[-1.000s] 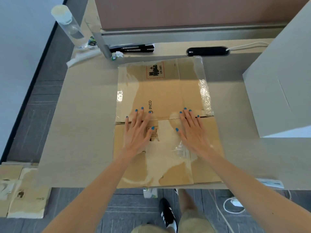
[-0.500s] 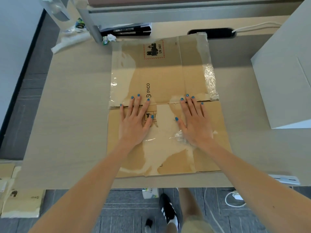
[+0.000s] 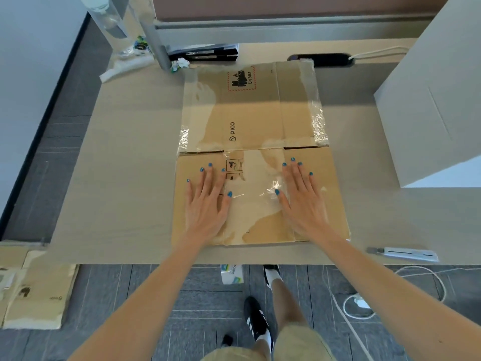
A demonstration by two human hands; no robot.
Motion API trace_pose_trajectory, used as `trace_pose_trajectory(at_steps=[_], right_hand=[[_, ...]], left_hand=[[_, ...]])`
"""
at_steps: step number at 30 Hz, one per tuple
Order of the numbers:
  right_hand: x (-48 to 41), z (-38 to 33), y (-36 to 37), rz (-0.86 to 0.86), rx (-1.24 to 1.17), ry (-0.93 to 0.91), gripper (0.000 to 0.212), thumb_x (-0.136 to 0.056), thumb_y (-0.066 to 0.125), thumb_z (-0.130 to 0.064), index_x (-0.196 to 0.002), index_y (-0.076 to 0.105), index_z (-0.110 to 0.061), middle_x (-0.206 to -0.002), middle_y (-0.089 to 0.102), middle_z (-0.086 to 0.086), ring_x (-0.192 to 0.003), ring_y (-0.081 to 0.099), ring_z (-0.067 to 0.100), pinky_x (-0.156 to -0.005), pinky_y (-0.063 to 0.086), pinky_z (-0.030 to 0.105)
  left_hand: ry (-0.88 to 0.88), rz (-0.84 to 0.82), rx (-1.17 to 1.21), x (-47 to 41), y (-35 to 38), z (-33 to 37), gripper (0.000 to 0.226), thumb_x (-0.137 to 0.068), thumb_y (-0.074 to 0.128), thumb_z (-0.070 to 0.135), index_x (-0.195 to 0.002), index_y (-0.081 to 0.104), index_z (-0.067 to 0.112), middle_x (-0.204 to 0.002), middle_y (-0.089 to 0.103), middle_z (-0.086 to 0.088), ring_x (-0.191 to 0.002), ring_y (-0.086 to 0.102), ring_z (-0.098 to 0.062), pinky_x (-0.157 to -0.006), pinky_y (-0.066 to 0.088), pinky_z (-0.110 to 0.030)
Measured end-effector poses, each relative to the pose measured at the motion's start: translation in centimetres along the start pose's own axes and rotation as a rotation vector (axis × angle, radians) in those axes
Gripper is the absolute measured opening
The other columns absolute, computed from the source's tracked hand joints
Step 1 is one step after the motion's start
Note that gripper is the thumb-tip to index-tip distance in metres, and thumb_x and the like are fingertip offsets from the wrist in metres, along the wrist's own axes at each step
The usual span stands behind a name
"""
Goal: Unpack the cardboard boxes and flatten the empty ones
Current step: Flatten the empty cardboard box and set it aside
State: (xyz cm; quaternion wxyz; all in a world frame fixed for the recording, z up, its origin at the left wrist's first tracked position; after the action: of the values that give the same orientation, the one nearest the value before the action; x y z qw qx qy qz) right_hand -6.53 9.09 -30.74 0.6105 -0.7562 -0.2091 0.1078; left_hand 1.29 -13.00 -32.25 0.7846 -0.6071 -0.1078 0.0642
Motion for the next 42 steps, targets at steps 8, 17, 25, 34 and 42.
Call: trace_pose_trajectory(at_steps=[8,17,25,34,42], right_hand=[[1.4,0.9,2.0,0.017,0.134,0.015,0.063,-0.101,0.016,-0.048,-0.155,0.009,-0.017,-0.162,0.003,0.005,-0.149,-0.003,0.018,-0.121,0.008,0.043],[-0.5,0.4,0.7,-0.165,0.034,0.023,0.065,-0.099,0.025,-0.047,-0.154,0.007,-0.018,-0.162,-0.004,0.004,-0.149,-0.007,0.02,-0.12,0.0,0.04],[-3.7,4.2,-3.5,-0.073,-0.207,0.341,0.075,-0.096,0.047,-0.033,-0.152,0.005,-0.006,-0.159,0.004,0.017,-0.148,0.003,0.029,-0.119,0.008,0.043],[-6.7,7.6,-3.7,0.042,-0.45,0.581,0.066,-0.081,0.066,-0.038,-0.135,0.037,-0.017,-0.139,0.041,0.006,-0.132,0.03,0.029,-0.105,0.029,0.042],[-8.2,9.7,-4.3,0.015,-0.556,0.844,0.08,-0.074,0.073,-0.051,-0.132,0.042,-0.005,-0.136,0.039,0.014,-0.133,0.03,0.031,-0.11,0.019,0.036]], left_hand=[[-0.002,0.03,-0.159,0.4,1.4,-0.4,0.065,-0.1,0.015,0.053,-0.159,0.0,0.031,-0.167,-0.007,-0.002,-0.153,-0.008,-0.02,-0.123,0.001,-0.051],[-0.034,-0.047,0.073,-0.8,-0.4,-0.4,0.06,-0.099,0.035,0.047,-0.156,0.018,0.036,-0.166,0.008,0.002,-0.152,0.003,-0.019,-0.121,0.0,-0.047],[-0.445,0.018,0.29,-3.6,-3.9,-4.1,0.072,-0.096,0.054,0.032,-0.156,0.016,0.034,-0.163,0.009,-0.012,-0.149,0.009,-0.036,-0.117,0.012,-0.054],[-0.782,0.124,0.533,-7.8,-5.0,-6.6,0.065,-0.092,0.06,0.039,-0.146,0.029,0.021,-0.139,0.041,-0.018,-0.127,0.039,-0.039,-0.107,0.03,-0.046],[-0.83,0.246,0.983,-9.3,-5.2,-9.6,0.031,-0.097,0.057,0.039,-0.12,0.051,0.019,-0.097,0.056,0.004,-0.089,0.049,-0.018,-0.073,0.039,-0.03]])
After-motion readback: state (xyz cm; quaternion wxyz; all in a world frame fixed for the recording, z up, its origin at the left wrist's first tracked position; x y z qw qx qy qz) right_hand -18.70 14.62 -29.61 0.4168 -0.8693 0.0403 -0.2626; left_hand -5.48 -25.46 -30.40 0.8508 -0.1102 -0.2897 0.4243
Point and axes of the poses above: each hand's wrist, its own x-axis away from the middle knuckle, its own y-axis out of the palm, z = x × y, the point moved 7 cm from there along -x, towards the middle knuckle
